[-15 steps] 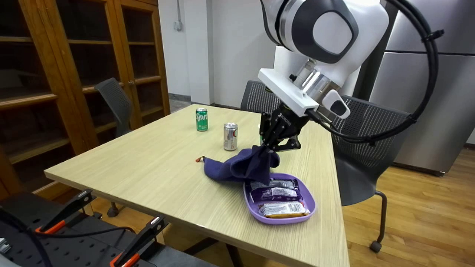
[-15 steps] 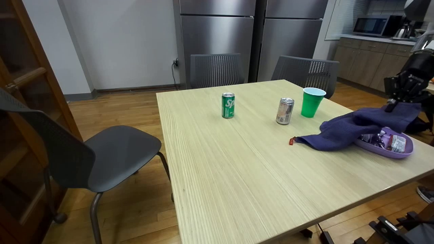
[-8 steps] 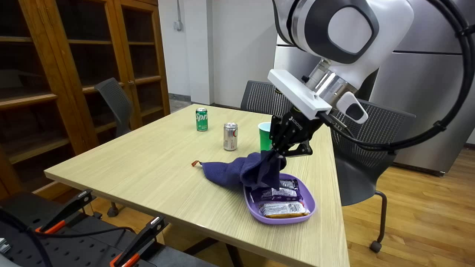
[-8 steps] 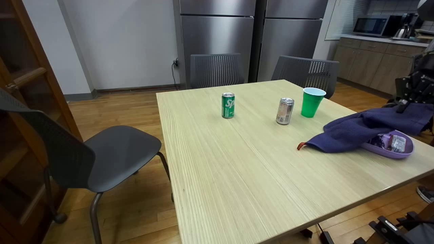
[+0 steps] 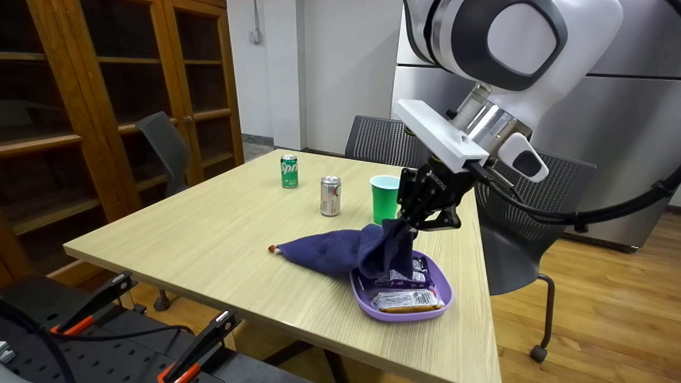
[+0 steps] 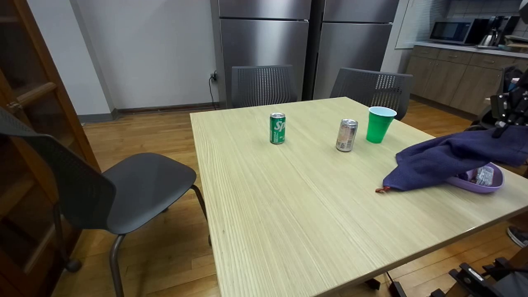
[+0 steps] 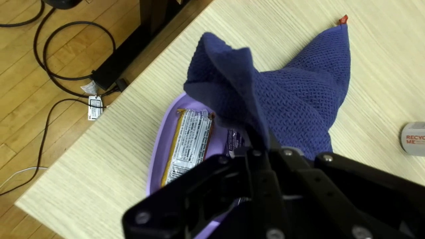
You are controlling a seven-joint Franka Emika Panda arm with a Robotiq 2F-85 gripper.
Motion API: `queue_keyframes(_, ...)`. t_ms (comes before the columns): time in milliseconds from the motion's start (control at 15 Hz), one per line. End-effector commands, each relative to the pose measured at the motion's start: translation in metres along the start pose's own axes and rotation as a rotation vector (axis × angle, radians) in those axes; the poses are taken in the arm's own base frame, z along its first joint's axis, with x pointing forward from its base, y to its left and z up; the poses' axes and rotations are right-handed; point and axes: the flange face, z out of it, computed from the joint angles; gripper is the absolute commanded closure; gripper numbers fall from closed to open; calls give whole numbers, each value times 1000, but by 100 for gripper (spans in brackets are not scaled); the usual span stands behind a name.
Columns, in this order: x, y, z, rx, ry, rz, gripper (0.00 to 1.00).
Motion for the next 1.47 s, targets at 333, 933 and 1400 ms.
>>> queue_keyframes(333,4,21,-19,6,15,123,99)
queue_keyframes(933,11,28,-26,9,29,175,99)
queue_keyframes(1400,16,24,-17,0,14,174,99)
